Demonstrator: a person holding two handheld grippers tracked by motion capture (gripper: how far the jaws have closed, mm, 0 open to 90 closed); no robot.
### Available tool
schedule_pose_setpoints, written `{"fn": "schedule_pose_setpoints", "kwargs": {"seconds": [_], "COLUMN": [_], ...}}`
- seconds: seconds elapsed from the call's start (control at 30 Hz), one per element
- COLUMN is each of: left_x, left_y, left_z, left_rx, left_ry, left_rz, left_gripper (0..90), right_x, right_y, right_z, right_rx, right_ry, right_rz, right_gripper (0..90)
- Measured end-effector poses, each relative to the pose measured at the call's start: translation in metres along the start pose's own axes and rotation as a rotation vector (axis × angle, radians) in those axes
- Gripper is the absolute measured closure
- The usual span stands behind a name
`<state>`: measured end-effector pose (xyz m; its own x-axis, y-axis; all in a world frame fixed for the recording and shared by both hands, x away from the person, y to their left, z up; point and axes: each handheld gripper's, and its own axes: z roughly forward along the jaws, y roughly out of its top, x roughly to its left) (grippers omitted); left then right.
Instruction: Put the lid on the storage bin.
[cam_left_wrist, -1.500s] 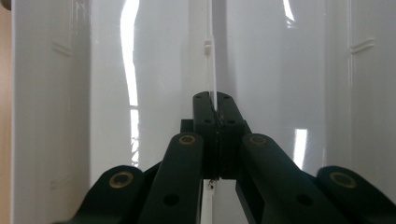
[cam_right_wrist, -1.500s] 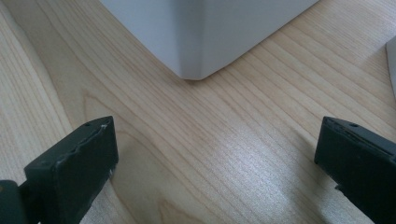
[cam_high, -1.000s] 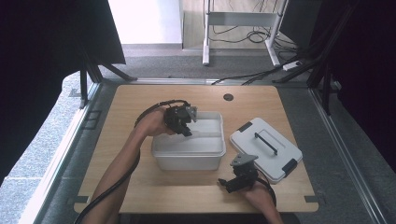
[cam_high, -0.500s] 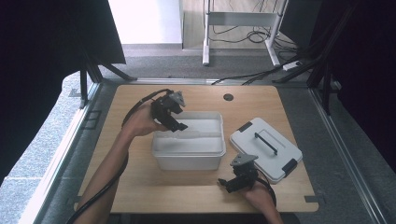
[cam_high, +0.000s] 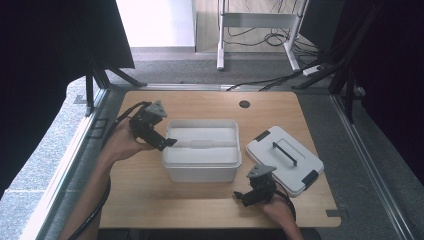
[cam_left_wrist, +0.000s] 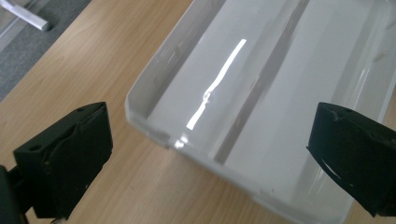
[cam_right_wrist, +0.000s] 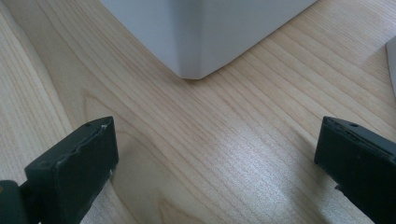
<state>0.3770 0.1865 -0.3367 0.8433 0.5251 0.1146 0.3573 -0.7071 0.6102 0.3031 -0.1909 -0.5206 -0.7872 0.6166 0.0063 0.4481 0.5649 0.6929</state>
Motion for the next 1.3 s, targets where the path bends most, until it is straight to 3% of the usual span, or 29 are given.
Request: {"fn": "schedule_pose_setpoints", "kwargs": {"seconds": [0.03, 0.1, 0.13, 0.27, 0.33, 0.37, 0.47, 0.53, 0.6, 0.63, 0.8, 1.0, 1.3], "left_x": [-0.001, -0.001, -0.001, -0.005, -0.009, -0.013, -0.018, -0.026, -0.029, -0.035, -0.047, -0.064, -0.081], "left_y": [-0.013, -0.017, -0.032, -0.052, -0.065, -0.077, -0.09, -0.11, -0.116, -0.126, -0.143, -0.16, -0.168], "left_z": [-0.005, -0.007, -0.013, -0.017, -0.018, -0.017, -0.014, -0.005, -0.001, 0.008, 0.025, 0.049, 0.074], "left_rx": [-0.025, -0.033, -0.055, -0.072, -0.079, -0.083, -0.091, -0.093, -0.095, -0.091, -0.087, -0.083, -0.067], "left_ry": [0.009, 0.011, 0.013, 0.029, 0.037, 0.04, 0.041, 0.04, 0.037, 0.036, 0.037, 0.075, 0.095], "left_rz": [-0.034, -0.044, -0.075, -0.114, -0.135, -0.149, -0.169, -0.195, -0.205, -0.217, -0.242, -0.257, -0.254], "left_gripper": [0.0, 0.0, 0.0, 0.0, 0.0, 0.0, 0.0, 0.0, 0.0, 0.0, 0.0, 0.0, 0.0], "right_x": [0.0, 0.0, 0.0, 0.0, 0.0, 0.0, -0.001, -0.003, -0.003, -0.005, -0.01, -0.02, -0.05], "right_y": [0.0, 0.0, 0.0, 0.001, 0.003, 0.004, 0.006, 0.011, 0.013, 0.017, 0.026, 0.039, 0.057], "right_z": [0.0, 0.0, 0.0, 0.0, -0.002, -0.003, -0.005, -0.01, -0.012, -0.015, -0.025, -0.037, -0.058], "right_rx": [0.0, 0.0, 0.0, 0.007, 0.012, 0.007, 0.003, -0.001, -0.003, 0.001, 0.011, 0.023, 0.051], "right_ry": [0.0, 0.0, -0.001, 0.001, 0.017, 0.025, 0.035, 0.044, 0.044, 0.042, 0.053, 0.068, 0.028], "right_rz": [0.0, 0.0, 0.002, 0.001, 0.003, 0.003, 0.0, -0.004, -0.003, -0.01, -0.019, -0.007, 0.022], "right_gripper": [0.0, 0.0, 0.0, 0.7, 5.4, 6.5, 7.2, 8.8, 9.2, 9.6, 12.0, 12.8, 10.7]}}
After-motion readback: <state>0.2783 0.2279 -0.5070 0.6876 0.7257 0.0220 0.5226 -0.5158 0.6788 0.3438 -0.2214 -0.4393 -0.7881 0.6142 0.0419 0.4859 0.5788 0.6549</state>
